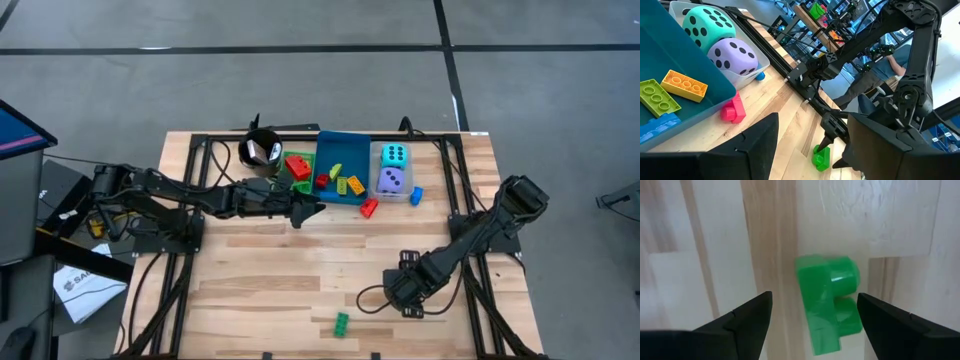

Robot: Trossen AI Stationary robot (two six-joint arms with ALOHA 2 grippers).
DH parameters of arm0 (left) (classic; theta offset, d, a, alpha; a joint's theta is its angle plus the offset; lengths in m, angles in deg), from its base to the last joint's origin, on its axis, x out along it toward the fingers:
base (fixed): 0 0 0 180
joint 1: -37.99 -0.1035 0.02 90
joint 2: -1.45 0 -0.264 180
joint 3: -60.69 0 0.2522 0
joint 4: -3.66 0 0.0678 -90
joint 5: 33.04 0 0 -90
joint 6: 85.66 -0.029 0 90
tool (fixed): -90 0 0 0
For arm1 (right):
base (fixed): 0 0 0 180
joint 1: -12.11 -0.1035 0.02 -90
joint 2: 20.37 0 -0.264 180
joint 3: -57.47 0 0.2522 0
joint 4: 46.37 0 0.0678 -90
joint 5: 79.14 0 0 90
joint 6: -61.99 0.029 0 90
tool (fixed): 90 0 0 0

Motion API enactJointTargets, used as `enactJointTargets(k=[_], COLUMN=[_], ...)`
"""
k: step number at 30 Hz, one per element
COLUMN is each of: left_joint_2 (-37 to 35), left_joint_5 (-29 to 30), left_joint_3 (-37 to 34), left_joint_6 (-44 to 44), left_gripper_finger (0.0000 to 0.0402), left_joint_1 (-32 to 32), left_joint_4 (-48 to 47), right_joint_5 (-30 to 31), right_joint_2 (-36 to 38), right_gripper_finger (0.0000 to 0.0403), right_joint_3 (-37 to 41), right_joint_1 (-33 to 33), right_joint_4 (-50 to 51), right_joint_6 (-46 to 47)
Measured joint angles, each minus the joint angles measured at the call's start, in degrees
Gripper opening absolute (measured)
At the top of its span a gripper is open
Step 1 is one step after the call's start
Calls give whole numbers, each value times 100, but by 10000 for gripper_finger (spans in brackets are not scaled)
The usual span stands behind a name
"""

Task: Pick & Place Toys
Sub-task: Put the large stud green game piece into the green bin

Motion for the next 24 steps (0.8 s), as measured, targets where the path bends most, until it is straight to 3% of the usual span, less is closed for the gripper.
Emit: enactJointTargets(k=[17,20,24], left_joint_2=[0,0,0], left_joint_5=[-2,-60,-63], left_joint_3=[0,0,0], left_joint_6=[33,39,40], left_gripper_finger=[231,231,231], left_joint_1=[0,0,0], left_joint_4=[0,2,0], right_joint_5=[-149,-136,-127], right_joint_2=[-2,-2,9], right_gripper_finger=[279,241,151], right_joint_3=[521,532,529], right_joint_1=[329,346,343], right_joint_4=[-778,-782,-791], right_joint_6=[247,351,515])
